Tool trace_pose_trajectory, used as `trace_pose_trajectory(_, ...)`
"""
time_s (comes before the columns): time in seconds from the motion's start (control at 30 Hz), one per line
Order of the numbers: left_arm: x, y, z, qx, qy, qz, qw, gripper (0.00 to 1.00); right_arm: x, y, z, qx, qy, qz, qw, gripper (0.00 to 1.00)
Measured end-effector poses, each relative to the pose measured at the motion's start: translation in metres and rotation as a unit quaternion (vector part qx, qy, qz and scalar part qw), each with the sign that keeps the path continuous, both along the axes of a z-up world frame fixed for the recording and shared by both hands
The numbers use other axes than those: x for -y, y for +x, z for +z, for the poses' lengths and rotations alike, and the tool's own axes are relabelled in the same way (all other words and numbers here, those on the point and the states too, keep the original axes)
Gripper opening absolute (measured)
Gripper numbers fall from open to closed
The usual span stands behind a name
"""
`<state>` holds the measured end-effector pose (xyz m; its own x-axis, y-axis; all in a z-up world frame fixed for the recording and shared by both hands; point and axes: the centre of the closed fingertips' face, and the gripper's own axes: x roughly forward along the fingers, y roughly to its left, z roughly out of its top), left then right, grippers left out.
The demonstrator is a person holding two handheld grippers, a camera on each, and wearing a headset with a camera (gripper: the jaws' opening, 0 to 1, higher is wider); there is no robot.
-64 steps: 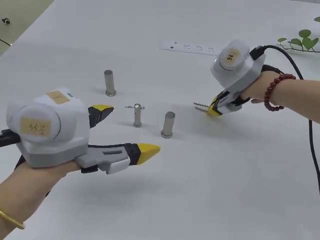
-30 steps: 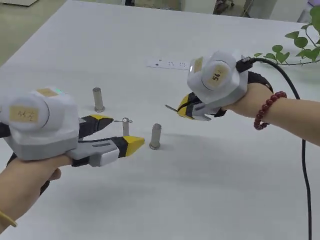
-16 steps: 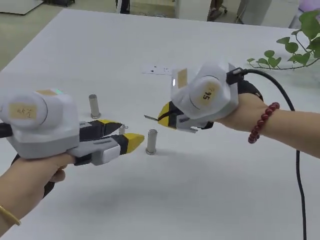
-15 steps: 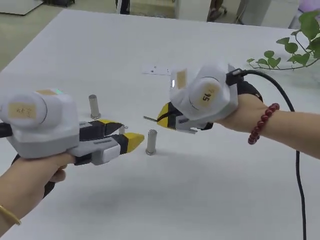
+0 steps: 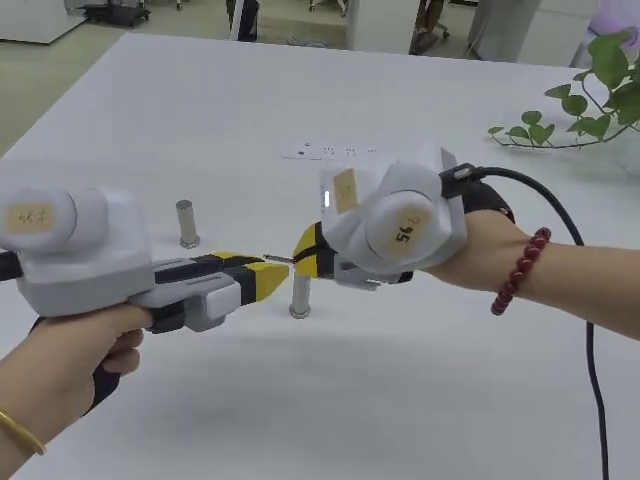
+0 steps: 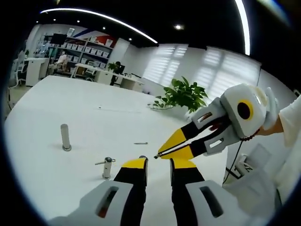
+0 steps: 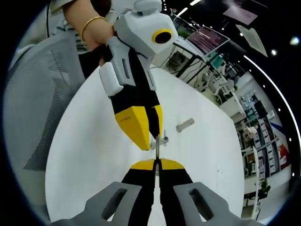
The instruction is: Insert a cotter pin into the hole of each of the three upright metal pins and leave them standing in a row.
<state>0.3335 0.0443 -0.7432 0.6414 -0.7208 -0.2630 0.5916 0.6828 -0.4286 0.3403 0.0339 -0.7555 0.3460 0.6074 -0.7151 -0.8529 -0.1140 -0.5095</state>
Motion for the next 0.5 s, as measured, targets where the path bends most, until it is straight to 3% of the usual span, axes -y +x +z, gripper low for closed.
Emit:
trace_pose_trajectory(0.17,0.0024,-0.0012,0.0036,-0.002,-0.016,-0.002,0.9999,0.09,-0.0027,-0.0045,0.0006,0.006,-0.002,0.009,0.9999,0.02)
trace_pose_trajectory(0.5,-0.0012,-0.0013,0.0013,-0.005,-0.019,0.005,0.9998,0.02,-0.0049,-0.0082,0.0013,0.006,0.002,0.011,0.9999,0.02)
